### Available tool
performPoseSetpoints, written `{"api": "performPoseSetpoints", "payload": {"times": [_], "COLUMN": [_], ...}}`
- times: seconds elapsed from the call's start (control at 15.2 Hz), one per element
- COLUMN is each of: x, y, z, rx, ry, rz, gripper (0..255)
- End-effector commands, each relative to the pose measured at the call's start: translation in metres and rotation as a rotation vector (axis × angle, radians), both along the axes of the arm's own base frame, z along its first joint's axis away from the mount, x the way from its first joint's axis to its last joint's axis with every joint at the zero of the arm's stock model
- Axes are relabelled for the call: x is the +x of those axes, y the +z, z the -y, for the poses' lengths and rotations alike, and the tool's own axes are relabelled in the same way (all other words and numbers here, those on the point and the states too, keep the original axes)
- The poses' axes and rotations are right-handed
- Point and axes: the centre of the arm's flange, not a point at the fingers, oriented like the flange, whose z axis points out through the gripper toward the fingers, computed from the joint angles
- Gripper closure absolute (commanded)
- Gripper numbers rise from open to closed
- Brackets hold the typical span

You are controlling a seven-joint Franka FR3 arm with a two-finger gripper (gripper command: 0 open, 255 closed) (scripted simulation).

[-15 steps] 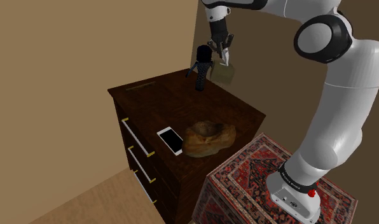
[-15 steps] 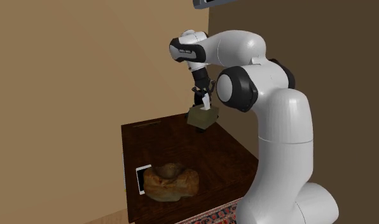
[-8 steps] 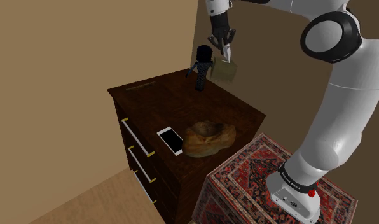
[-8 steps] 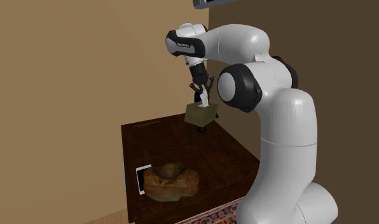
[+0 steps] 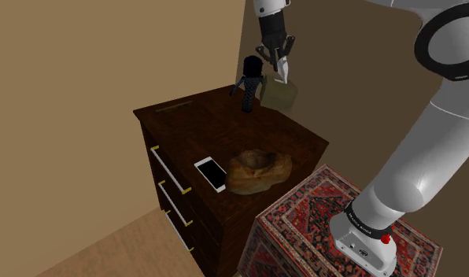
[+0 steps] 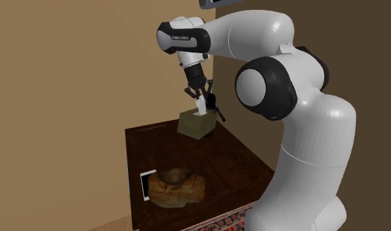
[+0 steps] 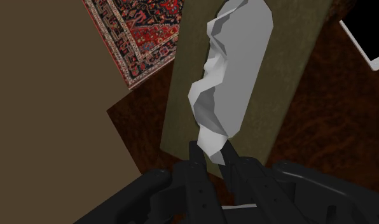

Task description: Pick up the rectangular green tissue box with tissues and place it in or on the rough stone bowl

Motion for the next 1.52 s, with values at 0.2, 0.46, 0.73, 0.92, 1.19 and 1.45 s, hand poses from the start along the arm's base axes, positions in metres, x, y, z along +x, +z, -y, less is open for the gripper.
{"api": "performPoseSetpoints", "payload": {"times": [0.2, 0.46, 0.73, 0.92, 1.19, 1.45], "x": [-0.045, -0.079, -0.113, -0.118, -0.118, -0.118], "y": [0.009, 0.017, 0.025, 0.015, -0.006, -0.027], "z": [-0.05, -0.089, -0.128, -0.133, -0.133, -0.133], "rx": [0.0, 0.0, 0.0, 0.0, 0.0, 0.0], "ry": [-0.001, -0.001, -0.001, -0.001, -0.001, -0.001], "rz": [-0.001, -0.001, -0.001, -0.001, -0.001, -0.001], "gripper": [255, 255, 255, 255, 255, 255]}}
